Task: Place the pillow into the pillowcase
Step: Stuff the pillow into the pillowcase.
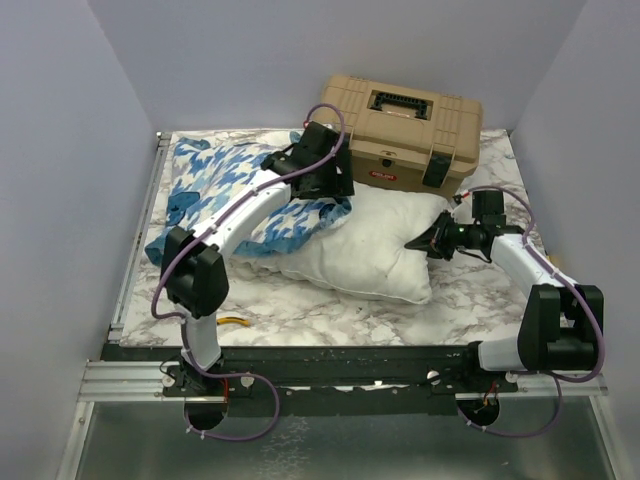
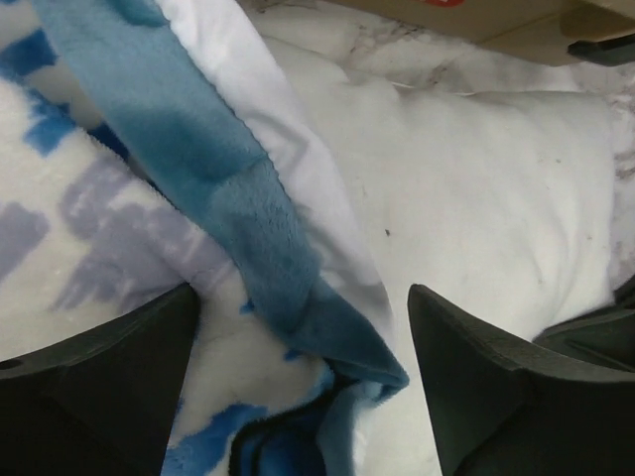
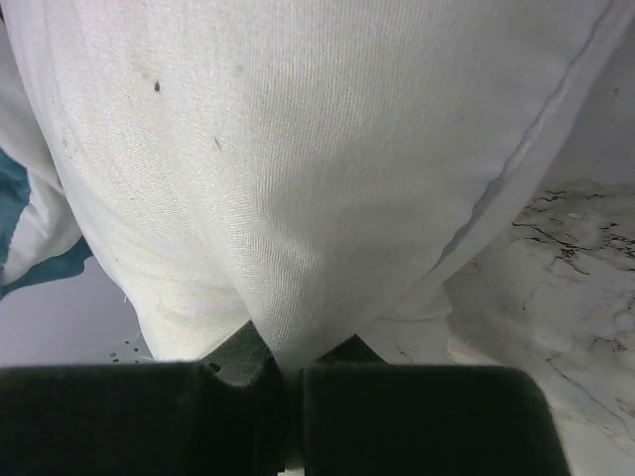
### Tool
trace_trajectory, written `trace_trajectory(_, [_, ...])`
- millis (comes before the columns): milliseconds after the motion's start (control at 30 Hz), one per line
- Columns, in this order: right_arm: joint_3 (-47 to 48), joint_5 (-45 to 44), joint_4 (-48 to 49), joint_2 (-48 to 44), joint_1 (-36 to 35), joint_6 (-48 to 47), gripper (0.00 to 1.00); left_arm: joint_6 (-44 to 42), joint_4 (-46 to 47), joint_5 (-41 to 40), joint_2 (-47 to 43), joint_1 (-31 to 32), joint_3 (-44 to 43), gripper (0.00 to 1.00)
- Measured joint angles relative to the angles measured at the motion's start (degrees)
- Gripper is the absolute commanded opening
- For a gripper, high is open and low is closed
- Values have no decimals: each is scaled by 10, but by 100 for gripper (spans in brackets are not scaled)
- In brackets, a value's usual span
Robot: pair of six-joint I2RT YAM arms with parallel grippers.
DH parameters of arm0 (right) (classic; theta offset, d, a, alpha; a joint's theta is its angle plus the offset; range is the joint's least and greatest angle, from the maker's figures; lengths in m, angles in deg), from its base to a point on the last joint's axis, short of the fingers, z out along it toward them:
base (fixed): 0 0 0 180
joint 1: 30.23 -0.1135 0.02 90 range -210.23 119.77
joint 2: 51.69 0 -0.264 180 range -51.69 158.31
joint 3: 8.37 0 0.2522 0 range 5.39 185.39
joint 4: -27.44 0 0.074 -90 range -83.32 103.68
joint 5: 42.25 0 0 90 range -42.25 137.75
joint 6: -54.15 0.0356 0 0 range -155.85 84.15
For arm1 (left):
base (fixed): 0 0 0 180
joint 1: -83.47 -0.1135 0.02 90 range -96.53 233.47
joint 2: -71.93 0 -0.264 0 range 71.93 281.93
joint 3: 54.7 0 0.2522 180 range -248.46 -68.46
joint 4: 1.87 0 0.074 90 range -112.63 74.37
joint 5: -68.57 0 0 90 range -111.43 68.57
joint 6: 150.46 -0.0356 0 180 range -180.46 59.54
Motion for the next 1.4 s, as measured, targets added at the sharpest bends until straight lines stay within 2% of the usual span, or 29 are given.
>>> trace_trajectory(100, [3,0,-2,0,0,-7,0,5,-32,-24,52,18,-49,39])
trace_trajectory(133, [5,1,-3,0,0,-9,0,3,-45,-35,71,23,-68,18])
trace_trajectory(167, [7,1,-4,0,0,-11,0,5,-61,-46,95,29,-90,3])
trace_trajectory(200, [9,2,-4,0,0,-13,0,0,-71,-54,111,32,-105,0])
trace_trajectory(333, [26,10,-6,0,-3,-24,0,-3,-103,-60,144,39,-130,0])
trace_trajectory(533, [58,35,15,0,-45,-21,0,-2,-119,-60,117,51,-153,0])
trace_trajectory(733, [-29,82,260,-7,-73,147,0,16,-116,-31,40,82,-153,0])
trace_trajectory(933, [-38,85,457,6,-99,285,0,40,-107,8,14,156,-155,0])
trace_trajectory(1067, [-38,86,557,13,-115,339,0,64,-115,12,23,187,-202,0])
trace_trajectory(1267, [-27,83,695,19,-125,412,0,90,-123,35,25,186,-295,0])
trace_trajectory(1400, [-4,81,760,18,-131,446,0,107,-115,46,25,186,-327,0])
